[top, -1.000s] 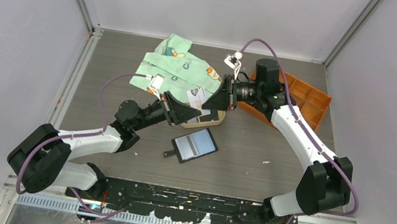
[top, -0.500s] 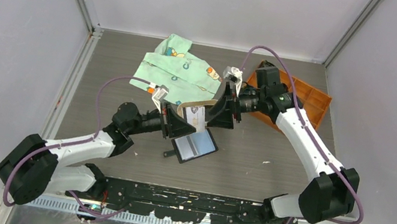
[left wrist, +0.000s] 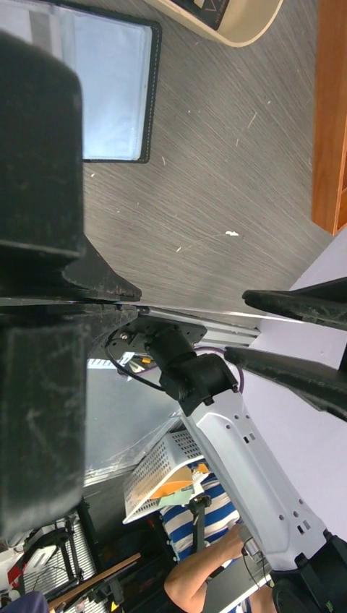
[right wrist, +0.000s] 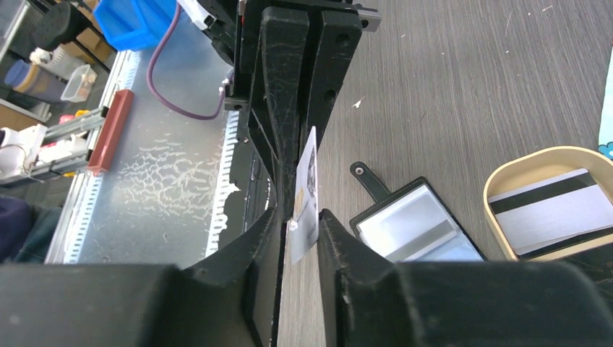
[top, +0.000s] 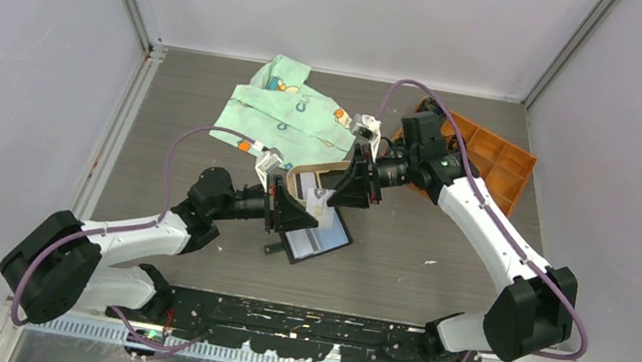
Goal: Put the credit cards into the card holder
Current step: Insert the credit card into the card holder.
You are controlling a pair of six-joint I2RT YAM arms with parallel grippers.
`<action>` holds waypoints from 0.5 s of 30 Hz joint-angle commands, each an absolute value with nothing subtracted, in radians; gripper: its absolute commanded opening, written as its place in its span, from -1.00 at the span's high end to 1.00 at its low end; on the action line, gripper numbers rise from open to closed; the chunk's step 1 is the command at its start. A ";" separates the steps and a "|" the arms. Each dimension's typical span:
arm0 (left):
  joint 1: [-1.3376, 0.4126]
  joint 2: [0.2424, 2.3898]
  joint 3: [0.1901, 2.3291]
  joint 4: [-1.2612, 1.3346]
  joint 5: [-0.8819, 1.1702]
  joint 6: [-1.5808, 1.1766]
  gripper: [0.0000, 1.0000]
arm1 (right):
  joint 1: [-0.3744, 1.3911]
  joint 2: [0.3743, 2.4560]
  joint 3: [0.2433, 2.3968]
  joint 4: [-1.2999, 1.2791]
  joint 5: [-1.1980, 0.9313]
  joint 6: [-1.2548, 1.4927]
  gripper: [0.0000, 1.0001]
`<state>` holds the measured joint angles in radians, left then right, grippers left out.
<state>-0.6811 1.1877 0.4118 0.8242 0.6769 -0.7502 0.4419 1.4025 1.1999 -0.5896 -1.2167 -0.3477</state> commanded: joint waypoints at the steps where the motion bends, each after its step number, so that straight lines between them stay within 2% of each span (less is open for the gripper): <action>1: -0.687 1.193 0.436 0.853 0.699 -0.723 1.00 | 0.445 1.405 1.203 -0.517 -1.243 -0.299 0.49; 5: -0.688 1.192 0.435 0.839 0.689 -0.722 0.96 | 0.445 1.410 1.199 -0.505 -1.255 -0.280 0.97; 10: -0.688 1.137 0.411 0.742 0.602 -0.695 0.32 | 0.441 1.420 1.188 -0.506 -1.246 -0.272 0.98; 15: -0.686 0.991 0.387 0.530 0.495 -0.625 0.02 | 0.437 1.444 1.167 -0.505 -1.227 -0.272 0.98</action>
<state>-0.6853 1.1103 0.3946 0.6807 0.5961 -0.6971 0.4412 1.4261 1.1831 -0.5381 -1.2209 -0.2810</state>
